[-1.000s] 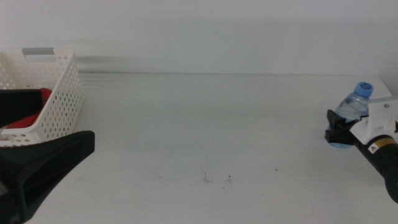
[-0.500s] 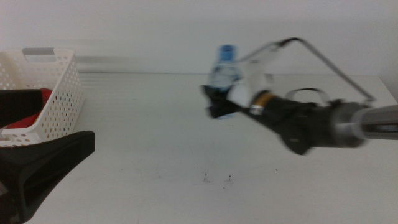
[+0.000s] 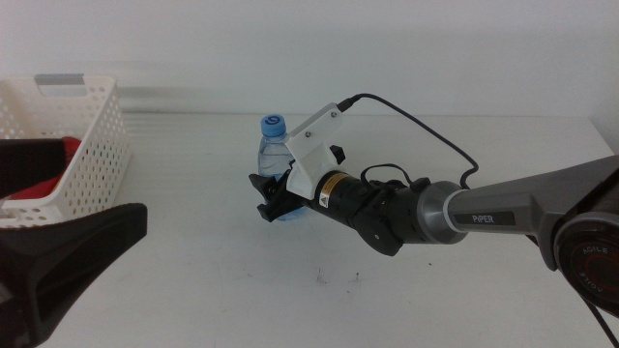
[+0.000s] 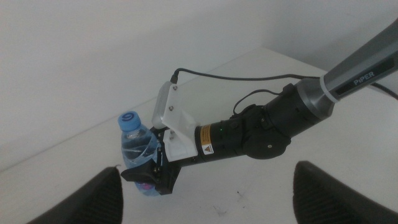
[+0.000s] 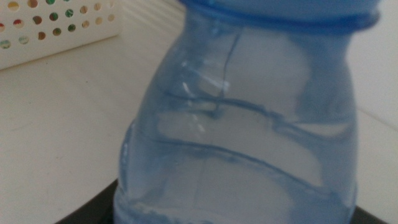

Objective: Use arms to grab the bottles and put them into the dustbin to the left of the table.

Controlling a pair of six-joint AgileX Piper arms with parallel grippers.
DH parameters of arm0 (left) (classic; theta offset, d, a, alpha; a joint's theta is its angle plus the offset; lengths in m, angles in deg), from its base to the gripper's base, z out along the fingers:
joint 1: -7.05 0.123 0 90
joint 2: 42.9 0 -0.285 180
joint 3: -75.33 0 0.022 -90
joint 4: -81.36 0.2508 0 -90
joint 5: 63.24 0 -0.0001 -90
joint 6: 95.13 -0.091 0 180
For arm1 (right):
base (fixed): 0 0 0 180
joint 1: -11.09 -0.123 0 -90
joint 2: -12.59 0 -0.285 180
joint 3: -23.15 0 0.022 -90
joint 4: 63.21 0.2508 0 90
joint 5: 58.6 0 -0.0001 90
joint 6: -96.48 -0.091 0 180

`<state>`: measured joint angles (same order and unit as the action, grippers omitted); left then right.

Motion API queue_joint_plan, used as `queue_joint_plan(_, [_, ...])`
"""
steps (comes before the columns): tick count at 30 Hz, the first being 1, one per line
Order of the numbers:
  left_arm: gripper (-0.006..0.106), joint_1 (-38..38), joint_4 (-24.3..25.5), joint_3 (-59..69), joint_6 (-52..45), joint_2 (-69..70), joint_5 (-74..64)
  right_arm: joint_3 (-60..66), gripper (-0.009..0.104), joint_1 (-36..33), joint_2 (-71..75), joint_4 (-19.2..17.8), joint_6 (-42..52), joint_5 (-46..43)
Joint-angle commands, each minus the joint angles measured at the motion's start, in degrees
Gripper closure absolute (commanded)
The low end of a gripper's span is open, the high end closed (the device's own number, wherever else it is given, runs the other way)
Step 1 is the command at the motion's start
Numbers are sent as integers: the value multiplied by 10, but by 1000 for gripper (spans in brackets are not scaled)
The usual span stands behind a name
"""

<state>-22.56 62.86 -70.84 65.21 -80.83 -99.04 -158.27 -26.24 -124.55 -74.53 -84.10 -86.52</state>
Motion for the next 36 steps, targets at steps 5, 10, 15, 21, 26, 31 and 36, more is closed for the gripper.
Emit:
queue_joint_plan(5, [7,-1,0,1,3,2,7,-9,83,-3,5,2,-2,0])
queue_joint_plan(10, [7,-1,0,1,3,2,7,-6,30,-3,5,2,-25,17])
queue_joint_plan(15, [7,-1,0,1,3,2,7,34,3,-3,23,0,-44,9])
queue_joint_plan(21, [7,-1,0,1,3,2,7,128,3,-2,88,0,-40,-23])
queue_joint_plan(26, [7,-1,0,1,3,2,7,207,3,1,183,4,-41,-9])
queue_joint_plan(31, [7,-1,0,1,3,2,7,272,3,2,332,4,-57,78])
queue_joint_plan(36, [7,-1,0,1,3,2,7,294,3,2,504,4,-76,306])
